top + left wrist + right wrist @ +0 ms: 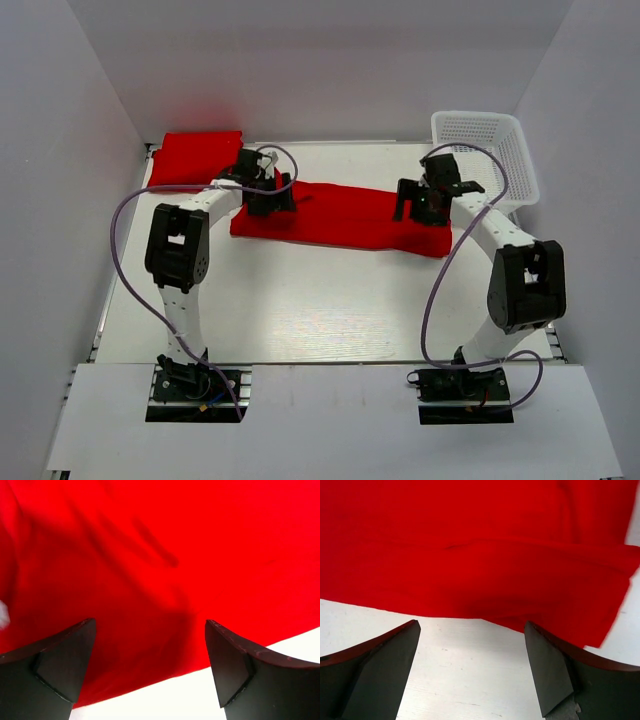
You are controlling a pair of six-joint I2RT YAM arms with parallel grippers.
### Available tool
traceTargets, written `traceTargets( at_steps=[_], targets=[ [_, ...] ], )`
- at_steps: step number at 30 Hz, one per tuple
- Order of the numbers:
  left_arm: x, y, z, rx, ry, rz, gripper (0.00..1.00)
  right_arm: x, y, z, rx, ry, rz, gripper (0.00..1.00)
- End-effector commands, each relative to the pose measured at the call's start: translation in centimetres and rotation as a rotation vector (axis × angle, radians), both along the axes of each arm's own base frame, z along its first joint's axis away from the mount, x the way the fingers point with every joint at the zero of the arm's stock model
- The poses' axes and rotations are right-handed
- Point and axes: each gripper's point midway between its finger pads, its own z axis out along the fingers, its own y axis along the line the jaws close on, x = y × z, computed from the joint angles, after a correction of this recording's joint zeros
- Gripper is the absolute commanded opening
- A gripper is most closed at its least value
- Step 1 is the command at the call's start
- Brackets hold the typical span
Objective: Fold and stack the t-shirts
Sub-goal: Rotate the tshirt 90 degrees
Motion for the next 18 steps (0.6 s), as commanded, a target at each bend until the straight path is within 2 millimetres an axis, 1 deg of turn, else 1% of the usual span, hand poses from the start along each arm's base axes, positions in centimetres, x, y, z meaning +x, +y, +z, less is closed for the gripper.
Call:
traceTargets(
  at_steps=[1,2,3,4,5,6,7,8,9,10,11,12,13,14,15,16,17,18],
  targets=[
    [-0.8,-0.5,1.5,-0.035,-0.026,0.002,1.0,0.5,0.9,-1.7,0.015,0.018,0.023,0.9],
    [-1.0,-0.2,0.5,-0.02,-0.007,0.01,1.0,0.7,0.8,-3.0,0.006,0.044,0.016,0.9],
    [-1.3,-0.2,-0.5,-0.017,0.025,0.017,1.0,1.0,0.4,-3.3,0.004,0.048,-0.011,0.9],
    [-1.5,0.1,-1.2,-0.005,0.043,0.023,1.0,1.1,0.4,-3.8,0.0,0.056,-0.011,0.9],
    [-1.3,0.0,-1.4,-0.004,0.046,0.023,1.0,0.9,0.3,-4.8,-0.003,0.081,-0.015,0.9],
    [-0.9,0.5,-1.8,0.004,0.048,0.038,1.0,0.9,-0.3,-5.8,-0.035,0.096,-0.038,0.9],
    [-1.0,0.7,-3.3,0.022,0.08,0.045,1.0,0.5,-0.4,-7.0,-0.036,0.127,-0.043,0.9],
    [-0.4,0.6,-3.2,0.022,0.081,0.045,1.0,0.3,-0.4,-7.6,-0.032,0.143,-0.047,0.9],
    [0.0,0.7,-3.7,0.033,0.089,0.051,1.0,-0.1,-0.3,-8.9,-0.031,0.177,-0.04,0.9],
    [1.4,0.3,-3.0,0.027,0.066,0.051,1.0,-0.9,0.3,-9.5,-0.005,0.206,-0.021,0.9],
    [1.4,0.3,-5.0,0.044,0.108,0.044,1.0,-1.2,0.5,-9.9,-0.002,0.221,-0.013,0.9],
    [2.1,0.2,-5.5,0.045,0.111,0.044,1.0,-2.2,0.4,-10.6,-0.005,0.253,-0.016,0.9],
    [2.6,-0.2,-5.9,0.038,0.115,0.027,1.0,-2.9,0.8,-10.8,0.009,0.27,-0.002,0.9],
    [4.9,-1.0,-4.4,0.017,0.066,0.021,1.0,-3.9,1.2,-11.5,0.021,0.278,0.008,0.9],
    [5.2,-1.0,-7.1,0.029,0.114,0.021,1.0,-5.7,1.2,-12.0,0.031,0.304,0.02,0.9],
    [7.9,-2.3,-4.9,-0.015,0.046,0.002,1.0,-6.5,1.9,-11.5,0.049,0.299,0.044,0.9],
    [8.7,-3.4,-5.0,-0.032,0.039,-0.019,1.0,-9.2,2.9,-12.0,0.077,0.34,0.096,0.9],
    [9.6,-4.4,-5.0,-0.074,0.025,-0.05,1.0,-10.3,3.9,-12.0,0.073,0.343,0.153,0.9]
  ],
)
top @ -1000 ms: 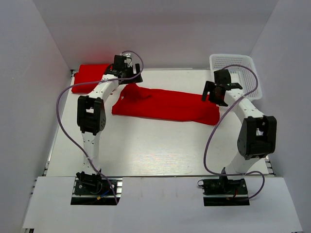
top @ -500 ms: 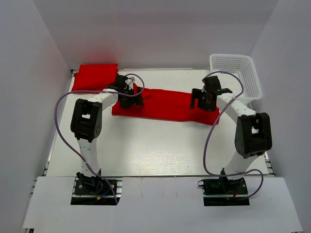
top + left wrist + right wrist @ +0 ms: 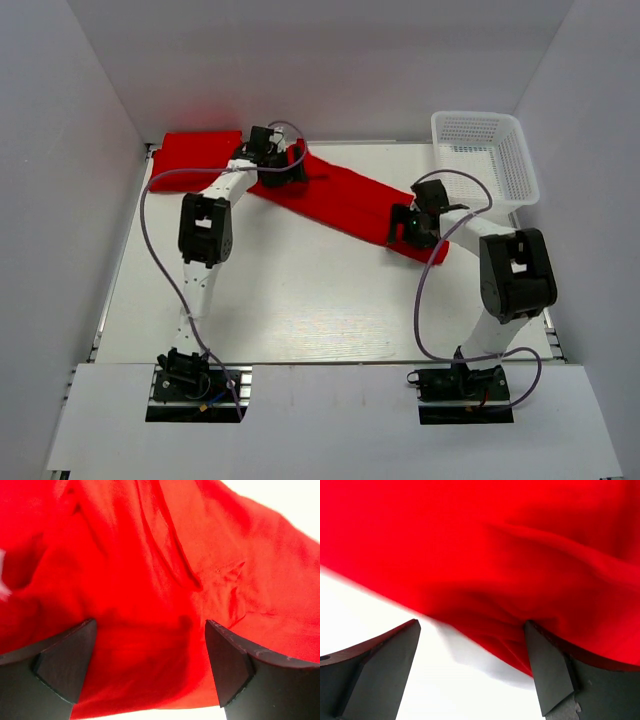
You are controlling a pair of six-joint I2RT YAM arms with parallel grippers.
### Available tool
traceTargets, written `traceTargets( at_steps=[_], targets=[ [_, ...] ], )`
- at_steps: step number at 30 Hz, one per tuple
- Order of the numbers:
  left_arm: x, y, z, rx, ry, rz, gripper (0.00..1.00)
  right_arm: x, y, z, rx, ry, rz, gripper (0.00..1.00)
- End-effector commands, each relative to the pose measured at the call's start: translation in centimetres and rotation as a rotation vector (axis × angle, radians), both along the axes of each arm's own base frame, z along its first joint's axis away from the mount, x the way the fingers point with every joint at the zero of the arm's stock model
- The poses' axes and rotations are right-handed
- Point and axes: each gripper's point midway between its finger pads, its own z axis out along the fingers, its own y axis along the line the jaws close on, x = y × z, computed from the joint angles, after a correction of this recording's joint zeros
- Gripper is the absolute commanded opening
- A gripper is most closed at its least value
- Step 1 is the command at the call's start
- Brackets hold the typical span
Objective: Fold and stack the t-shirts
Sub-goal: Rotate the tshirt 90 degrees
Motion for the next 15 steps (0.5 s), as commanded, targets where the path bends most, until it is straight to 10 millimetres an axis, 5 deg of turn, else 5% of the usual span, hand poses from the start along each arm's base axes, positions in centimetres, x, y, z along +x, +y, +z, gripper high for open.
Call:
traceTargets(
  at_steps=[1,2,5,6,8,15],
  targets=[
    [1.9,-2.4,-3.5,-0.069,0.038,-0.069,1.0,-9.5,3.6,-3.0,0.077,0.246,0.167,0.9],
    [2.5,-3.9,-3.6,-0.124,0.034,-0.073,1.0,-12.7,5.8,-3.1,0.087,0.287,0.278,0.9],
    [4.5,-7.4,-3.4,-0.31,-0.024,-0.084,1.0,-16.3,9.0,-2.1,0.164,0.35,0.471,0.9],
    [5.4,-8.8,-1.6,-0.373,-0.108,-0.117,1.0,-18.1,11.8,-1.2,0.193,0.349,0.602,0.9],
    [5.8,-9.8,-2.1,-0.423,-0.096,-0.079,1.0,-19.8,14.6,-0.5,0.221,0.351,0.726,0.9],
    [7.1,-11.7,-1.8,-0.46,-0.195,-0.055,1.0,-20.5,23.9,2.6,0.295,0.234,1.1,0.9]
  ],
)
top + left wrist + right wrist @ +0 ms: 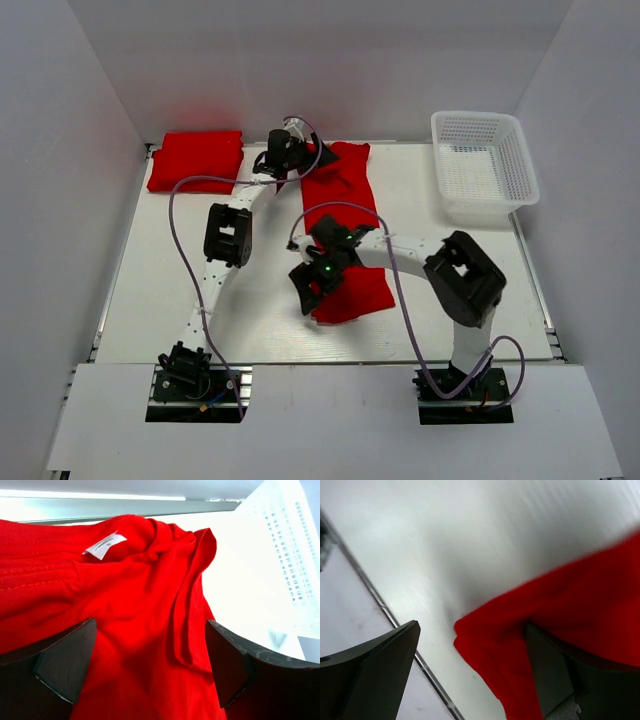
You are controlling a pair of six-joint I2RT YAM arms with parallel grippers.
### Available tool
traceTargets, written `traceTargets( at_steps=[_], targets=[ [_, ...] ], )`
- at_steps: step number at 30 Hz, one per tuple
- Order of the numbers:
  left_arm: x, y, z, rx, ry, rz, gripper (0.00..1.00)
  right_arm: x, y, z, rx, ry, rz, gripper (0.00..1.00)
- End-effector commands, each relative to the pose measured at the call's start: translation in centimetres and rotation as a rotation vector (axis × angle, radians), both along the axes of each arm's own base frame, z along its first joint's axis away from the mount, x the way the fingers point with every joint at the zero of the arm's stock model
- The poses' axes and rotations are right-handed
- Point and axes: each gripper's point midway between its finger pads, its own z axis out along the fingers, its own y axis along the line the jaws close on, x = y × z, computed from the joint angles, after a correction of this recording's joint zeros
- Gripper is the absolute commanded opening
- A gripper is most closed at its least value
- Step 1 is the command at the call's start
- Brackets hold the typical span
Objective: Fold and stack the t-shirts
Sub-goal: Rotate the tshirt 90 degrees, then grab the bottom of the folded rectangular tshirt with both arms
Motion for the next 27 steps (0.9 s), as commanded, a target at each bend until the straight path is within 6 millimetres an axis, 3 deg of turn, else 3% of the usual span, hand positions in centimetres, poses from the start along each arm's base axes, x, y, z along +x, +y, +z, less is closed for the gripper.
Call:
traceTargets(
  at_steps=[1,6,9,12,13,14,15,16,17,18,19,20,21,23,24,25,26,27],
  targets=[
    [-1.1,-1.4,-3.8,-0.002,0.088,0.023,1.0,-1.9,3.3,1.9,0.09,0.045,0.216,0.9],
    [0.3,-1.0,-2.7,-0.008,0.039,0.085,1.0,-3.0,5.3,2.0,0.124,0.027,0.366,0.9],
    [0.7,-1.2,-2.3,-0.04,0.02,0.092,1.0,-2.2,6.0,2.9,0.131,-0.04,0.382,0.9],
    [1.5,-1.1,0.5,-0.054,-0.029,0.11,1.0,-0.5,6.7,5.6,0.171,-0.146,0.367,0.9],
    [1.6,-1.1,2.1,-0.057,-0.061,0.107,1.0,0.3,7.0,7.7,0.203,-0.216,0.351,0.9],
    [1.9,-1.0,5.7,-0.073,-0.109,0.118,1.0,1.1,6.8,8.1,0.185,-0.245,0.309,0.9],
    [1.8,-0.9,6.8,-0.073,-0.133,0.115,1.0,1.4,6.8,8.8,0.189,-0.266,0.293,0.9],
    [2.2,-0.2,9.0,-0.081,-0.163,0.136,1.0,2.0,6.5,10.7,0.2,-0.321,0.258,0.9],
    [2.0,-0.1,10.7,-0.079,-0.191,0.134,1.0,1.9,6.3,11.0,0.202,-0.312,0.228,0.9],
    [1.3,-0.1,14.8,-0.099,-0.234,0.12,1.0,1.6,5.9,12.2,0.222,-0.324,0.217,0.9],
    [1.1,0.5,16.8,-0.09,-0.273,0.11,1.0,1.3,5.6,13.5,0.244,-0.321,0.185,0.9],
    [0.6,0.6,18.3,-0.087,-0.294,0.099,1.0,1.1,4.8,13.6,0.24,-0.317,0.129,0.9],
    [-0.5,1.0,22.2,-0.091,-0.335,0.098,1.0,1.0,4.5,13.8,0.246,-0.303,0.094,0.9],
    [-1.9,1.3,24.0,-0.046,-0.358,0.07,1.0,0.9,3.1,15.0,0.251,-0.345,0.032,0.9],
    [-2.6,1.7,24.9,-0.022,-0.365,0.065,1.0,1.0,2.1,14.1,0.214,-0.321,-0.044,0.9],
    [-3.6,2.1,24.4,0.021,-0.316,0.057,1.0,1.1,1.5,14.1,0.2,-0.321,-0.083,0.9],
    [-5.2,2.8,25.9,0.06,-0.331,0.048,1.0,0.7,0.2,14.8,0.204,-0.342,-0.124,0.9],
    [-6.3,3.3,25.9,0.077,-0.29,0.053,1.0,1.8,-1.5,13.3,0.135,-0.339,-0.26,0.9]
  ],
)
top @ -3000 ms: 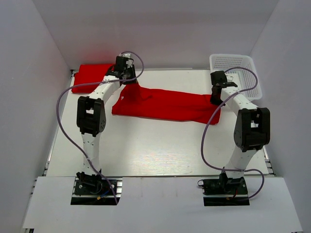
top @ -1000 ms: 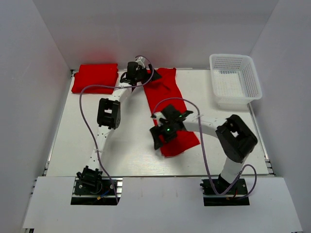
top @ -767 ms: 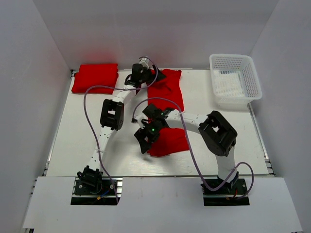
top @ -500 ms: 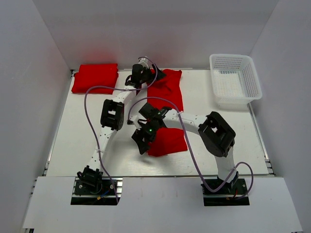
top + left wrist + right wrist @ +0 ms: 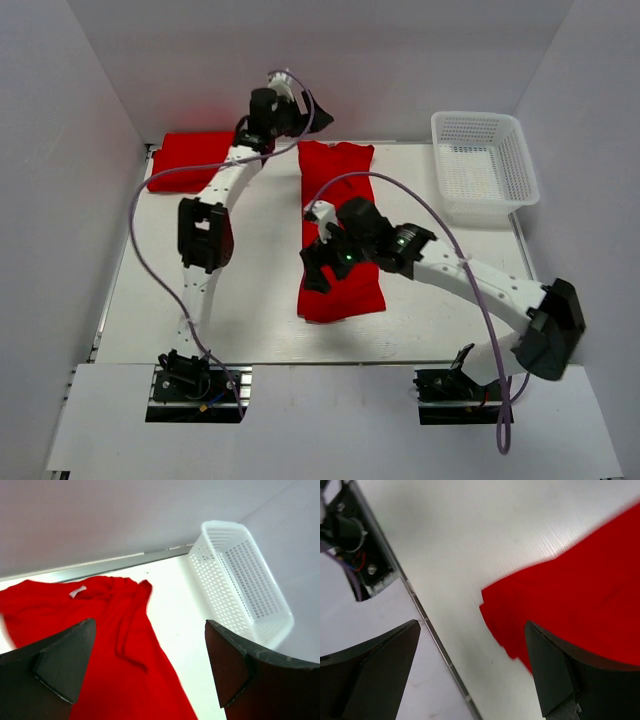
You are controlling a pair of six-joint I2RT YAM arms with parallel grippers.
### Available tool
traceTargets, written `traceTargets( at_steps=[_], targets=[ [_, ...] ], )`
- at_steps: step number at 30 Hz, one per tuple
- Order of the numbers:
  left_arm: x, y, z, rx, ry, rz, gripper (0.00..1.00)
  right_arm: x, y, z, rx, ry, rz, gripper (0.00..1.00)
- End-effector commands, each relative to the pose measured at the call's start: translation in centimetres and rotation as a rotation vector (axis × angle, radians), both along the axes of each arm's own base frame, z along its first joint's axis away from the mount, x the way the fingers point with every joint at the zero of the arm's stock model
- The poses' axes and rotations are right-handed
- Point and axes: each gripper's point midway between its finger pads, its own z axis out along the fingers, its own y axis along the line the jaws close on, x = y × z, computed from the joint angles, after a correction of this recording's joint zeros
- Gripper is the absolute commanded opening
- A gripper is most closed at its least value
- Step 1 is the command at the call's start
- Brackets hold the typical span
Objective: Fold and stack the t-shirts
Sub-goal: Grab the bottom of the folded rectangular tshirt with both arms
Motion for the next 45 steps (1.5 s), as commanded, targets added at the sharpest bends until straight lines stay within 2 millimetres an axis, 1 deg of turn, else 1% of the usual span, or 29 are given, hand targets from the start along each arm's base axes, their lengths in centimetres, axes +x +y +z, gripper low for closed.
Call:
traceTargets(
  at_steps=[1,2,3,4,5,6,7,9,10,11,12,13,15,16,17,19,20,22,25,26,32,37,38,39,40,41,43,44,45],
  targets=[
    [-5.9,3.2,7.8,0.138,0.022,0.047,1.0,1.2,-4.5,-2.8,-0.082,0.053,-0.319,0.9],
    [-7.1,4.3,5.9,0.204,0.083,0.06,1.0,1.4,-5.6,-2.6,-0.071,0.063,-0.392,0.9],
    [-9.9,4.7,7.7,0.256,0.073,0.069,1.0,1.7,-8.2,-5.3,-0.149,0.074,-0.513,0.9],
    [-11.5,5.8,6.7,0.299,0.122,0.109,1.0,1.8,-9.1,-5.1,-0.129,0.092,-0.576,0.9],
    [-14.5,6.9,0.7,0.353,0.246,0.093,1.0,1.9,-10.1,-5.3,-0.136,0.086,-0.616,0.9],
    [-17.7,7.3,3.7,0.319,0.189,0.092,1.0,1.7,-11.1,-5.5,-0.144,0.088,-0.651,0.9],
    [-21.6,8.1,-2.1,0.363,0.302,0.077,1.0,1.5,-12.7,-7.5,-0.187,0.134,-0.722,0.9],
    [-25.9,7.9,-3.2,0.329,0.338,0.065,1.0,0.9,-14.0,-8.7,-0.223,0.162,-0.754,0.9],
    [-29.6,8.5,-7.0,0.352,0.43,0.035,1.0,0.7,-14.8,-9.5,-0.239,0.187,-0.767,0.9],
    [-31.6,8.3,-5.8,0.319,0.402,0.016,1.0,0.4,-15.3,-10.3,-0.26,0.197,-0.775,0.9],
    [-33.7,7.8,-6.5,0.309,0.426,-0.029,1.0,0.5,-15.7,-10.6,-0.267,0.206,-0.785,0.9],
    [-36.7,7.5,-9.0,0.344,0.483,-0.075,1.0,0.3,-16.2,-11.3,-0.282,0.222,-0.793,0.9],
    [-39.8,7.5,-10.2,0.384,0.523,-0.125,1.0,0.3,-16.7,-12.2,-0.305,0.245,-0.804,0.9],
    [-41.7,7.1,-11.5,0.418,0.553,-0.167,1.0,0.0,-16.5,-12.6,-0.309,0.27,-0.788,0.9],
    [-42.7,7.2,-12.2,0.446,0.575,-0.18,1.0,0.1,-16.7,-12.9,-0.309,0.277,-0.79,0.9],
    [-44.6,6.6,-13.4,0.481,0.589,-0.245,1.0,0.1,-16.3,-13.5,-0.31,0.302,-0.775,0.9],
    [-44.8,6.4,-13.4,0.485,0.586,-0.255,1.0,0.0,-16.2,-13.7,-0.3,0.317,-0.769,0.9],
    [-45.7,6.3,-14.8,0.508,0.607,-0.275,1.0,0.2,-16.1,-14.2,-0.296,0.322,-0.764,0.9],
    [-45.7,5.7,-15.0,0.505,0.588,-0.281,1.0,0.6,-16.5,-14.8,-0.304,0.31,-0.755,0.9],
    [-45.3,5.8,-15.6,0.522,0.591,-0.261,1.0,0.2,-15.8,-14.9,-0.285,0.342,-0.725,0.9],
    [-45.8,6.1,-18.0,0.597,0.602,-0.269,0.96,0.1,-16.0,-16.4,-0.32,0.374,-0.687,0.9],
    [-46.0,6.5,-19.9,0.658,0.628,-0.276,0.9,0.1,-15.9,-17.3,-0.332,0.408,-0.656,0.81],
    [-46.2,6.6,-20.5,0.681,0.635,-0.275,0.86,0.0,-16.0,-17.5,-0.34,0.415,-0.656,0.79],
    [-46.0,6.4,-20.4,0.677,0.617,-0.28,0.83,-0.3,-15.8,-17.6,-0.34,0.431,-0.642,0.69],
    [-46.1,6.5,-20.8,0.685,0.628,-0.281,0.8,-0.4,-15.9,-17.8,-0.348,0.437,-0.64,0.66],
    [-46.2,6.2,-20.6,0.67,0.627,-0.295,0.71,-0.8,-15.8,-17.9,-0.348,0.455,-0.629,0.63],
    [-47.0,5.4,-20.7,0.655,0.642,-0.327,0.59,-1.7,-15.6,-17.9,-0.339,0.493,-0.606,0.52],
    [-47.5,5.9,-21.4,0.657,0.661,-0.32,0.54,-2.0,-15.4,-17.8,-0.331,0.505,-0.597,0.48],
    [-47.8,6.2,-21.7,0.664,0.67,-0.32,0.42,-2.0,-15.3,-17.6,-0.321,0.5,-0.595,0.39]
  ],
)
